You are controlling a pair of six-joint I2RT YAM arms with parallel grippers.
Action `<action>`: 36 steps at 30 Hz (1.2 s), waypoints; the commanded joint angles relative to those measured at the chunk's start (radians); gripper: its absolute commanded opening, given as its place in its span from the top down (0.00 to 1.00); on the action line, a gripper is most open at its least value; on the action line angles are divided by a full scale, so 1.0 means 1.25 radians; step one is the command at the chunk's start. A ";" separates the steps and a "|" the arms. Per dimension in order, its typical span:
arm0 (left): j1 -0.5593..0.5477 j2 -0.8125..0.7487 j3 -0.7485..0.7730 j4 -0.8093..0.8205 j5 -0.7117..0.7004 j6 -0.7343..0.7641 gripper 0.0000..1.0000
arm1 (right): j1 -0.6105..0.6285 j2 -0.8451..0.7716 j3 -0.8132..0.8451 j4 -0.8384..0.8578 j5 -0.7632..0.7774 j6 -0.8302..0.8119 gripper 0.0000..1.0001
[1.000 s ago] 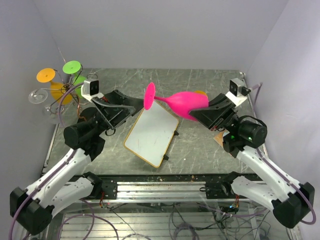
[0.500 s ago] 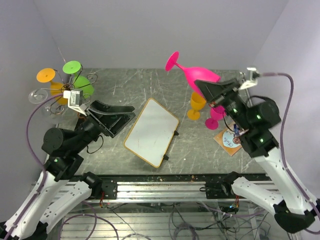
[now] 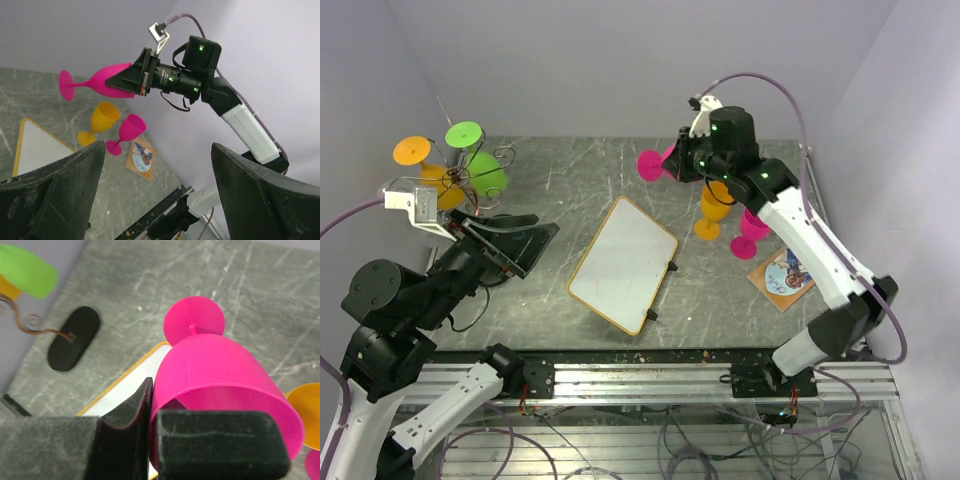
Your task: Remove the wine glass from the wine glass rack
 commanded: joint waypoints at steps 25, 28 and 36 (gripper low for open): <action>-0.004 0.015 0.108 -0.277 -0.201 0.127 0.04 | -0.001 0.530 0.370 -0.386 0.193 -0.146 1.00; -0.004 0.012 0.096 -0.275 -0.205 0.126 0.04 | -0.001 0.545 0.367 -0.382 0.188 -0.149 1.00; -0.004 0.038 0.081 -0.273 -0.193 0.098 0.05 | -0.003 0.563 0.357 -0.367 0.192 -0.163 0.88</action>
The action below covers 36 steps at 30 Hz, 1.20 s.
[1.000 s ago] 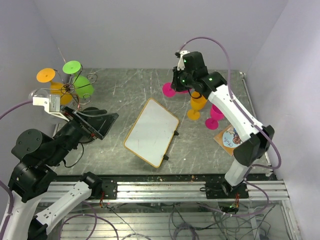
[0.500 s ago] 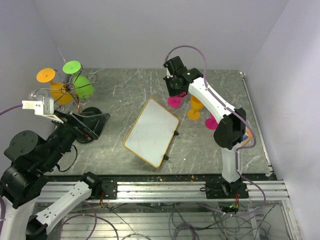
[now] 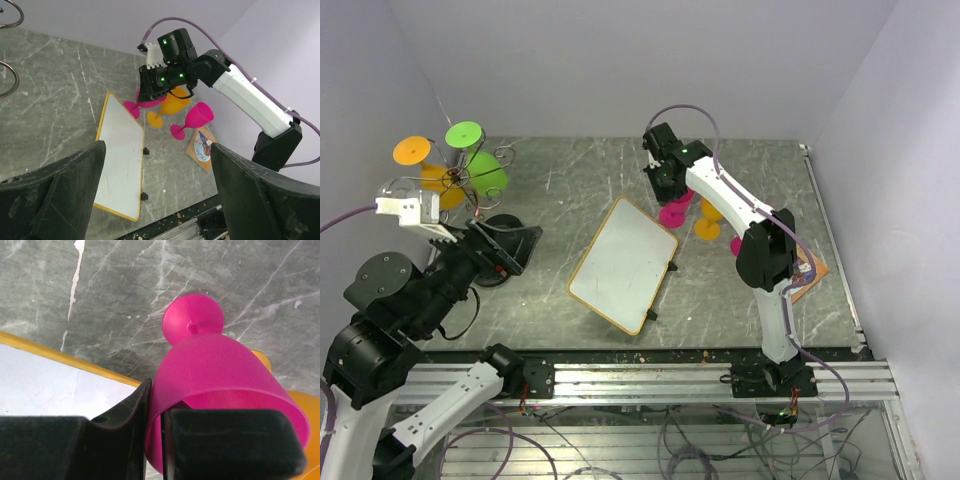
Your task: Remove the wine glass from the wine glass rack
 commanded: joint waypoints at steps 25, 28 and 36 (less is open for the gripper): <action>-0.004 0.215 0.000 0.129 0.046 -0.024 0.00 | 0.001 -0.429 -0.208 0.156 -0.014 0.003 0.00; -0.003 0.254 -0.009 0.170 0.053 -0.028 0.00 | 0.001 -0.545 -0.302 0.222 -0.106 0.024 0.00; 0.010 0.378 0.121 0.213 0.023 0.061 0.01 | 0.000 -0.824 -0.586 0.407 -0.212 0.052 0.00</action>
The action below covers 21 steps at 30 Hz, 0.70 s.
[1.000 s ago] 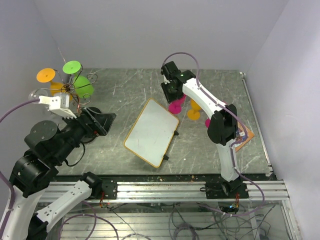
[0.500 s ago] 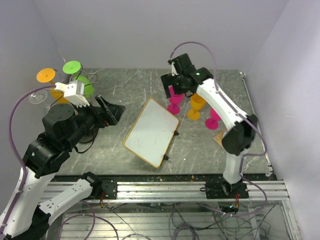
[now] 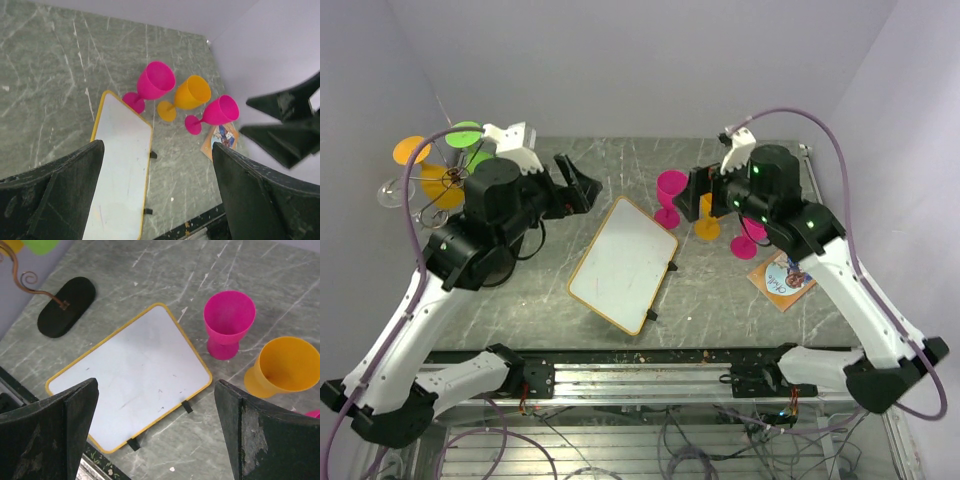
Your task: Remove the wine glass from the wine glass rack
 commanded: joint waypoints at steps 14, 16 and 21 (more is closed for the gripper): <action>0.335 0.268 0.292 0.201 0.264 0.006 0.02 | 0.000 -0.219 -0.159 0.101 0.043 -0.026 0.00; 0.407 0.268 0.292 0.219 0.327 -0.019 0.02 | 0.000 -0.238 -0.176 0.115 0.047 -0.031 0.00; 0.587 0.248 0.277 0.219 0.464 -0.074 0.02 | 0.015 -0.269 -0.223 0.150 0.059 -0.044 0.00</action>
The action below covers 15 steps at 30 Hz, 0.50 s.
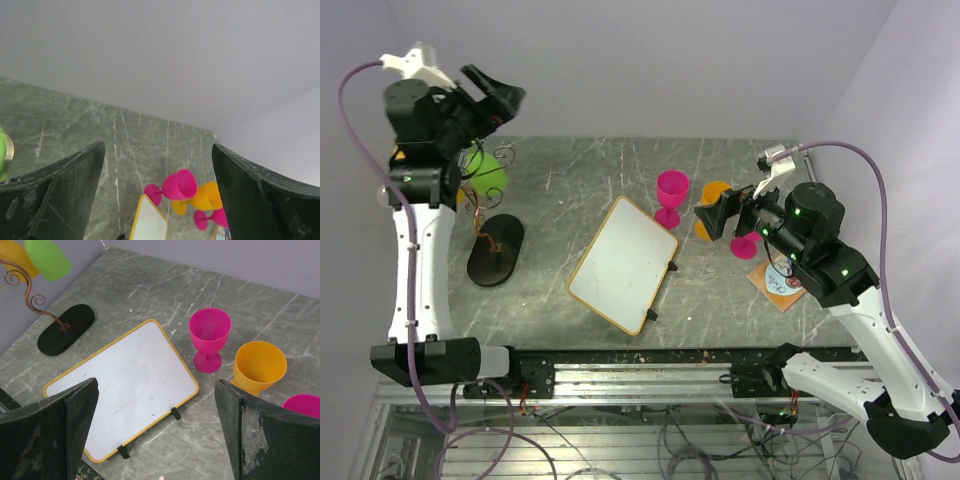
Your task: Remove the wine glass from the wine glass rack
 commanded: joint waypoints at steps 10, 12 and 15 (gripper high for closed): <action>0.420 -0.129 -0.096 0.033 0.328 -0.206 0.00 | 0.179 0.004 -0.027 0.036 0.191 -0.077 0.00; 0.422 -0.138 -0.062 -0.076 0.252 -0.168 0.03 | 0.194 0.004 -0.029 0.036 0.206 -0.082 0.00; 0.422 -0.153 -0.031 -0.181 0.141 -0.121 0.03 | 0.201 -0.009 -0.046 0.046 0.207 -0.083 0.00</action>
